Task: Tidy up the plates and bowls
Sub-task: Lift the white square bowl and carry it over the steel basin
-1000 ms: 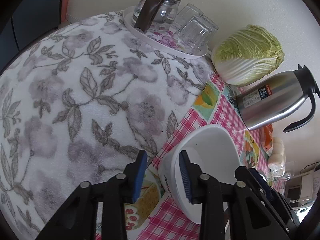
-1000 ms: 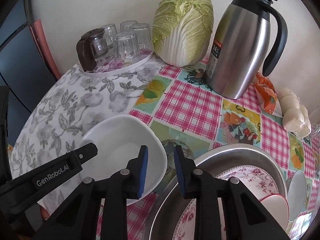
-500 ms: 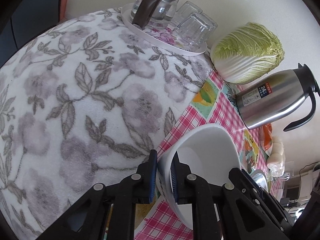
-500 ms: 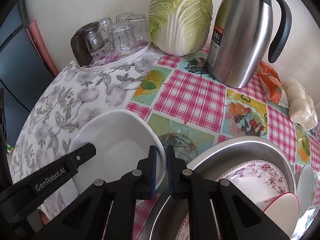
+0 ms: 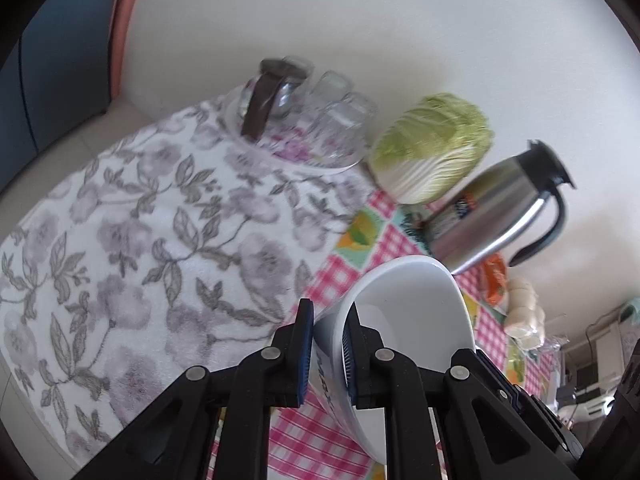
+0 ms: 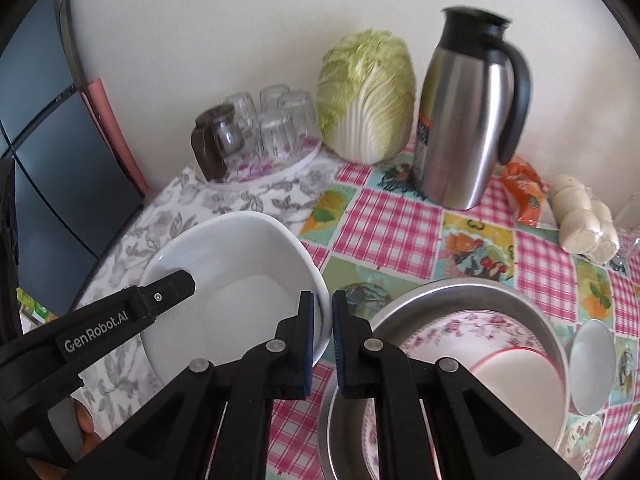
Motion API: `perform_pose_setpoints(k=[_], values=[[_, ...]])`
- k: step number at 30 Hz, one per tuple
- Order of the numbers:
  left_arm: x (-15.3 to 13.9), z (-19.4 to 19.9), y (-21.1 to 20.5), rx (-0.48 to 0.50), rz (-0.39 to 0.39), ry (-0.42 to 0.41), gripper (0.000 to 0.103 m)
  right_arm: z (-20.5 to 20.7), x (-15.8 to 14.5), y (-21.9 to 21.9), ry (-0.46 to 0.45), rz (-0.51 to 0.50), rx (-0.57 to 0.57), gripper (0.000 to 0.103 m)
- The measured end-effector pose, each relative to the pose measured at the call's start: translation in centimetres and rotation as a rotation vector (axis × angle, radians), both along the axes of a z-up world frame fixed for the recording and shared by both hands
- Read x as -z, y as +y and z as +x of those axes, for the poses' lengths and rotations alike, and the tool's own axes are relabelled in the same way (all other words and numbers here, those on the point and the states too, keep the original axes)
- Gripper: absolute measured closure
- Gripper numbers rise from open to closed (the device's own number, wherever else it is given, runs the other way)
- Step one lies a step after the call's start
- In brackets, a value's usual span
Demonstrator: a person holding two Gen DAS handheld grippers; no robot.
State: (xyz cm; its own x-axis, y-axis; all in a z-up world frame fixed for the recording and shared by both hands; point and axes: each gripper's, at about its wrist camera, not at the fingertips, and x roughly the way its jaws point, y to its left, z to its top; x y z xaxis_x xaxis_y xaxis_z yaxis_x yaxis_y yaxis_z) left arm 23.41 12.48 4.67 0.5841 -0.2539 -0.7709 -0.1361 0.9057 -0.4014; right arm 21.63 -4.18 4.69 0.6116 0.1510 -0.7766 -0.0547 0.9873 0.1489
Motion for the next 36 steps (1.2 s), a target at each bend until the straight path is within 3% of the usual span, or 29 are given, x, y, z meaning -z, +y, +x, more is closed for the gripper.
perform_pose_setpoints(k=[7,14,23,36], values=[[-4.7,-2.2,-3.7,0.079,0.029,-0.1,0.088,-3.8,-4.0,-3.6,-0.095,0.069,0.051,0.094],[-6.5,-3.9,-8.6,0.174,0.067,-0.14,0.088,-7.0,-5.5,-8.2,-0.124,0.131,0.137,0.093],[-5.6,-4.5,-13.2,0.234,0.084,-0.09,0.087,-8.9,-4.6,-12.9,-0.075,0.163,0.203,0.093],[-3.6,-6.2,-17.4,0.285,0.075,-0.027,0.087,-11.6,-3.5,-16.5,-0.021,0.146,0.265,0.091]])
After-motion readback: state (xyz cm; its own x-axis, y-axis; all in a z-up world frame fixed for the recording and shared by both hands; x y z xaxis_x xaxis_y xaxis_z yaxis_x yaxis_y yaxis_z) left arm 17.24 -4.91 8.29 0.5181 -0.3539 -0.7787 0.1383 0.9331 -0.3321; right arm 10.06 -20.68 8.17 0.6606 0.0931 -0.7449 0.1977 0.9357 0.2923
